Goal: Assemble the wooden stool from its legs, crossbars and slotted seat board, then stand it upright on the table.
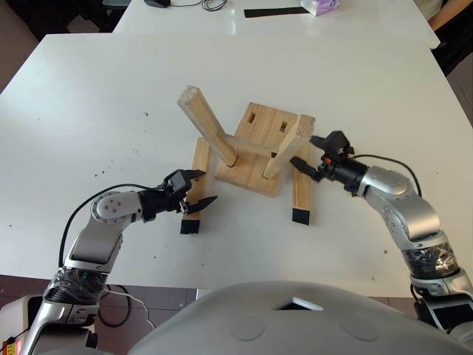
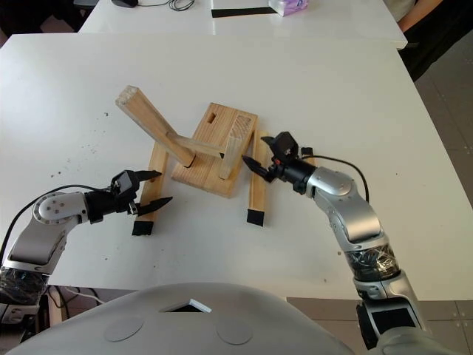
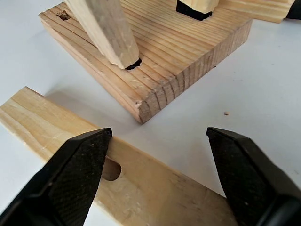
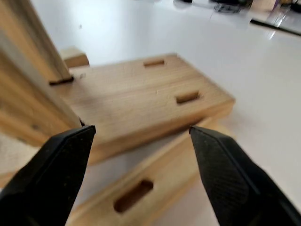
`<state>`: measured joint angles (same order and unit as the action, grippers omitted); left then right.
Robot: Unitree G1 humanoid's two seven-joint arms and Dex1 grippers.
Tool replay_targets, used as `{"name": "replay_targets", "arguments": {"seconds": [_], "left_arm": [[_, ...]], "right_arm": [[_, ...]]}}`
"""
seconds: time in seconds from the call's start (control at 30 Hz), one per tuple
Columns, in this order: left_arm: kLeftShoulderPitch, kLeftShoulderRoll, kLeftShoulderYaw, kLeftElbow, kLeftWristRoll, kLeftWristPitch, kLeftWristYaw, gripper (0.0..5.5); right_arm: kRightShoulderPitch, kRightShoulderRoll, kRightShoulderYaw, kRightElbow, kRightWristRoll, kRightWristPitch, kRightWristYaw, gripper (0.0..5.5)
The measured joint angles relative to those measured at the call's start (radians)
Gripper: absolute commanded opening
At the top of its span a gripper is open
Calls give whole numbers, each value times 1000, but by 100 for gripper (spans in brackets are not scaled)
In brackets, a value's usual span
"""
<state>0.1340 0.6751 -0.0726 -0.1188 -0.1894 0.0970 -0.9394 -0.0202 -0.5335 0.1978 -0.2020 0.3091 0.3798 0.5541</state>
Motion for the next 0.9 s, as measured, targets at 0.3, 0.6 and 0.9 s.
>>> {"name": "replay_targets", "arguments": {"seconds": [0.3, 0.6, 0.9], "left_arm": [[-22, -1, 8, 41, 6, 6, 27, 375], [-37, 1, 62, 84, -7, 41, 54, 375], [-20, 21, 106, 108, -8, 32, 65, 375]], "right_arm": [[18, -26, -37, 146, -115, -152, 34, 369], [59, -142, -103, 188, -173, -271, 82, 369], [84, -231, -178, 240, -191, -324, 149, 369]]}}
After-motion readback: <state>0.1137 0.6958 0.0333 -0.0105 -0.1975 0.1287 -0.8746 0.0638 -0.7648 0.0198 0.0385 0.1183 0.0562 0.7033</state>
